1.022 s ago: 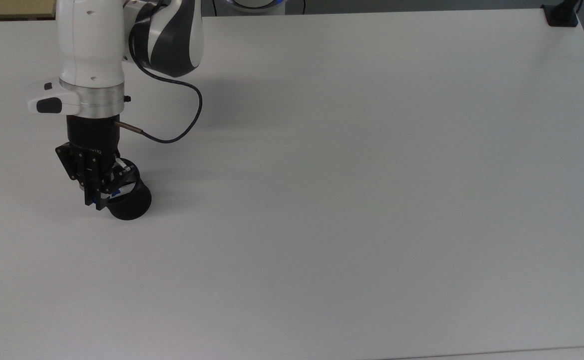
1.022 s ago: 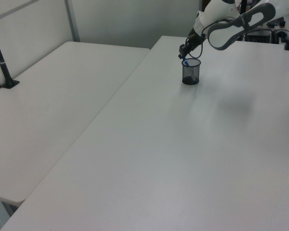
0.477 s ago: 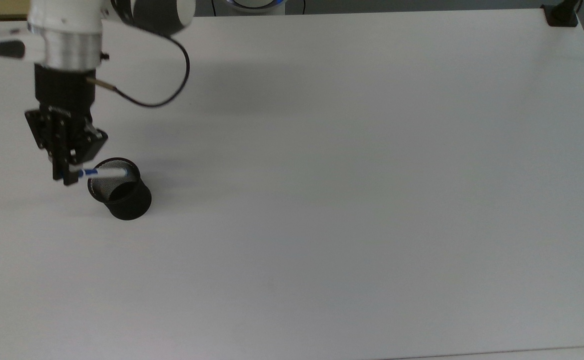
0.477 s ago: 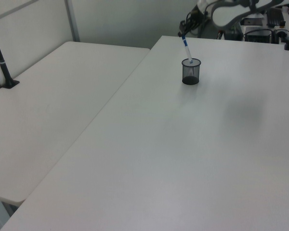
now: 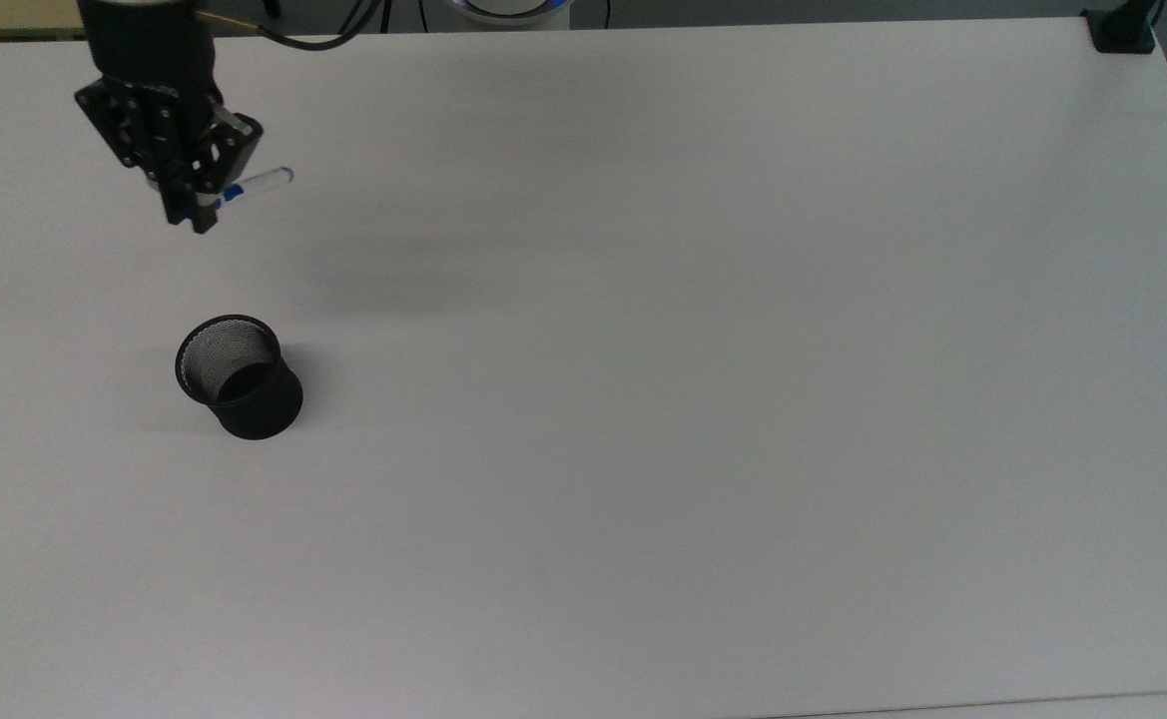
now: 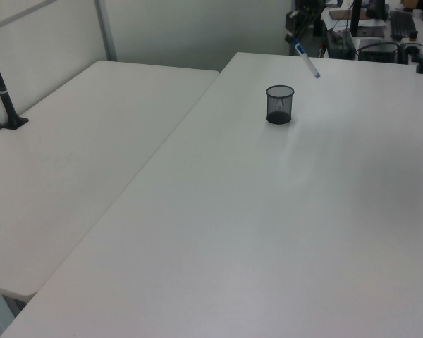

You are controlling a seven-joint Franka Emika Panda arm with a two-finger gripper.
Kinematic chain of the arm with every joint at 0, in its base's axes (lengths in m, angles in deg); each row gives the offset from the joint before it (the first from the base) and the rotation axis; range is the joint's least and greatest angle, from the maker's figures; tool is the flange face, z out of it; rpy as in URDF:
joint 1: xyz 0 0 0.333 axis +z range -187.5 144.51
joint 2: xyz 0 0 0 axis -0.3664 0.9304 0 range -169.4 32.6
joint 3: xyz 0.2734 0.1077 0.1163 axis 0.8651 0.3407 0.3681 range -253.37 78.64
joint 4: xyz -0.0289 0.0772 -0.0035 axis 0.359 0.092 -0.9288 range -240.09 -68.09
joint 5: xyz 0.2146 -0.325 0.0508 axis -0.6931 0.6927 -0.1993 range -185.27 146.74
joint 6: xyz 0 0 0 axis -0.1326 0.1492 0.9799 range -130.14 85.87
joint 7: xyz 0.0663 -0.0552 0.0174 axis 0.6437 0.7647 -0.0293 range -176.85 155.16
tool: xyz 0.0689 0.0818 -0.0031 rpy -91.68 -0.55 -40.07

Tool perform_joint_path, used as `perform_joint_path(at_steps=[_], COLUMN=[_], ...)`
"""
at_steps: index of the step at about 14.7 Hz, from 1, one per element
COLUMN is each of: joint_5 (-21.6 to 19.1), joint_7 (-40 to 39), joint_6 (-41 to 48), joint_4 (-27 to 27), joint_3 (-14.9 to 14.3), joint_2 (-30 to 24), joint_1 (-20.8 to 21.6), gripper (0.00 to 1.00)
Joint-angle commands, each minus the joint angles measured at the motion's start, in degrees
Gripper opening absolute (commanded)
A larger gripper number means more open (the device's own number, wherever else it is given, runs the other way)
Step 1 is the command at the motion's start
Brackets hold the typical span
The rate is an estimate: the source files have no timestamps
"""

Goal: Remove the marker
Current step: 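Carry the marker beside the cup and lower it to the table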

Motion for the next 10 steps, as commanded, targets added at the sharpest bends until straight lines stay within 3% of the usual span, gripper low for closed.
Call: perform_joint_path(at_steps=[1,6,10], joint_5=[-1.2,1.6,1.8], joint_7=[-6.4,-6.5,-5.8], joint_6=[10.0,10.8,2.8], joint_4=[-2.5,-4.2,-8.2], joint_3=[1.2,2.8,3.3], joint_2=[1.8,9.6,11.3], joint_1=[0.5,3.0,3.9], gripper=[0.00,0.00,0.00])
